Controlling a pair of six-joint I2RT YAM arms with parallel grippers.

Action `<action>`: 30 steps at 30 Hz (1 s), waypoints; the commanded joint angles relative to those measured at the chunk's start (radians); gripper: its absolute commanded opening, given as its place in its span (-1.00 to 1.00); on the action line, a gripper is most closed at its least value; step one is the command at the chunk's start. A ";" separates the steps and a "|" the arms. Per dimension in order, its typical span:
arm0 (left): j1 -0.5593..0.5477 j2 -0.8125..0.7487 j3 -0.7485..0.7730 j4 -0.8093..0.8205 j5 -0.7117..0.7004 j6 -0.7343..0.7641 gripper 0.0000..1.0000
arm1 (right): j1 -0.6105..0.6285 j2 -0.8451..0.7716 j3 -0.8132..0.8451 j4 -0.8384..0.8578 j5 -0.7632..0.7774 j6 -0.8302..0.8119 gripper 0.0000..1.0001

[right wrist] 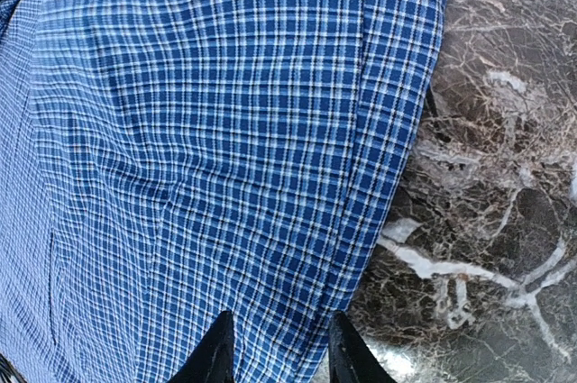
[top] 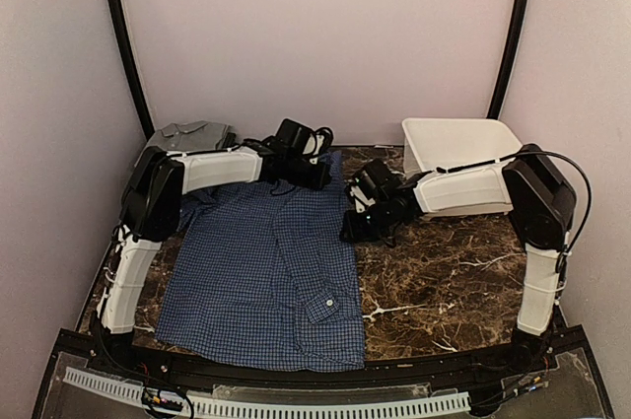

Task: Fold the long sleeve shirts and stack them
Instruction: Adjust the 1/3-folded shirt at the center of the board.

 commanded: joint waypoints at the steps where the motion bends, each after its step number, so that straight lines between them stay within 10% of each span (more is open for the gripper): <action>1: -0.049 -0.094 -0.059 0.033 -0.127 0.057 -0.98 | 0.007 0.013 -0.018 0.034 0.008 0.011 -0.34; 7: -0.047 -0.093 -0.076 0.001 -0.180 0.029 -0.13 | 0.007 0.011 -0.021 0.033 0.013 0.011 -0.35; 21: 0.184 -0.203 -0.262 0.023 0.068 -0.343 -0.08 | 0.007 -0.001 -0.028 0.029 0.018 0.012 -0.35; 30: 0.195 -0.209 -0.314 -0.016 0.241 -0.309 -0.12 | 0.006 0.005 -0.002 0.034 0.005 0.011 -0.37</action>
